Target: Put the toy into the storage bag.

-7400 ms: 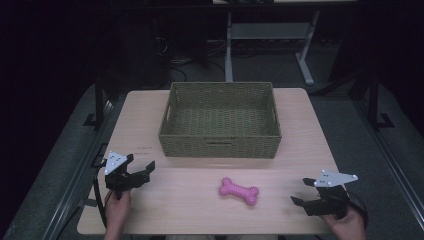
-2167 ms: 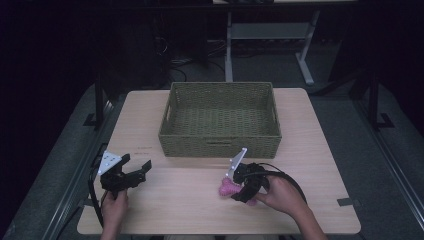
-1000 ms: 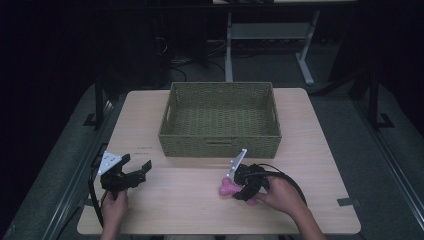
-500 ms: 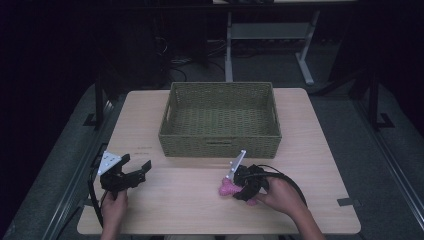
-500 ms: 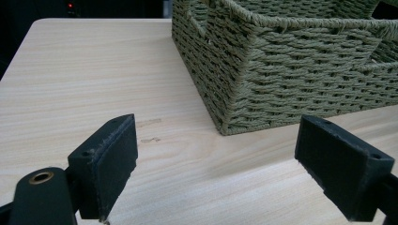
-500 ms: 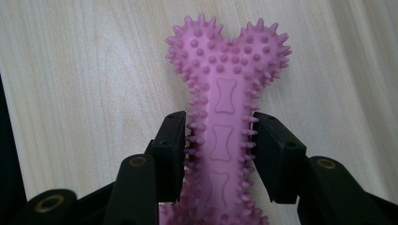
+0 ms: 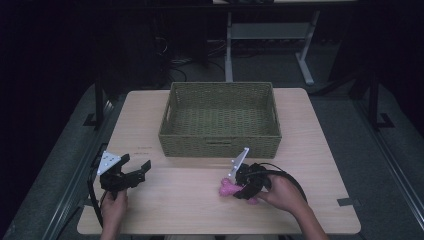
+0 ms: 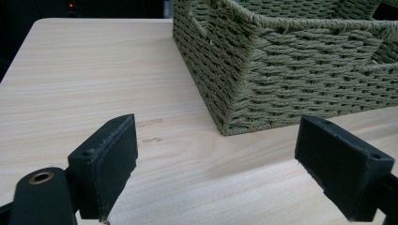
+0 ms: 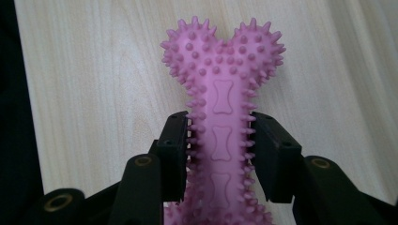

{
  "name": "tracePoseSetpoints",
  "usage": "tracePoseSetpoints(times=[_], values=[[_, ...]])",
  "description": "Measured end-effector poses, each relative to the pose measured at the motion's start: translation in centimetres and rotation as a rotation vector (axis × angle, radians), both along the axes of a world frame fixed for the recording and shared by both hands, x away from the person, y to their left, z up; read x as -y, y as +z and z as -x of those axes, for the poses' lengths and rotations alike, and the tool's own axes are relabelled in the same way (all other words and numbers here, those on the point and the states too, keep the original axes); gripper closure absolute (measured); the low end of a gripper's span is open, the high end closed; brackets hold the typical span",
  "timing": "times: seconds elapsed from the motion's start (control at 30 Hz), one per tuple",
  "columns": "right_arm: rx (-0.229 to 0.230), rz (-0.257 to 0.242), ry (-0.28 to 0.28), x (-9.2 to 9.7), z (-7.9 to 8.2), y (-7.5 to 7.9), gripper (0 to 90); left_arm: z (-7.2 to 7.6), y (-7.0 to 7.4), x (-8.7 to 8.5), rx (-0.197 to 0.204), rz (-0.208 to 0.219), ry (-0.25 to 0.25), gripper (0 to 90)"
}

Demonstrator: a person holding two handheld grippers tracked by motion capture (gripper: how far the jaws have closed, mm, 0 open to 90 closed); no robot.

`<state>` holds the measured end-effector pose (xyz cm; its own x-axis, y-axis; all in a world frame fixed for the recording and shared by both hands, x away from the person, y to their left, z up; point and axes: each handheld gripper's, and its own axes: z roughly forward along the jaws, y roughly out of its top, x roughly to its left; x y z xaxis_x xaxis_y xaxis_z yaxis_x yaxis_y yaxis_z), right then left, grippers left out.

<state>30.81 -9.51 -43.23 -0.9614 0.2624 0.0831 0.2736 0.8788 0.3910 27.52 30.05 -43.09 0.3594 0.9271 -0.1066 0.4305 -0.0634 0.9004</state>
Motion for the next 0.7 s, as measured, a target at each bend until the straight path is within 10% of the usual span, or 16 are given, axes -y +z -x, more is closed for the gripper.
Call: tracePoseSetpoints(times=[0.7], values=[[-0.028, -0.096, 0.033, 1.6, -2.3, 3.9, 58.0, -0.1, 0.0, -0.1, -0.004, 0.000, 0.004, 13.0]])
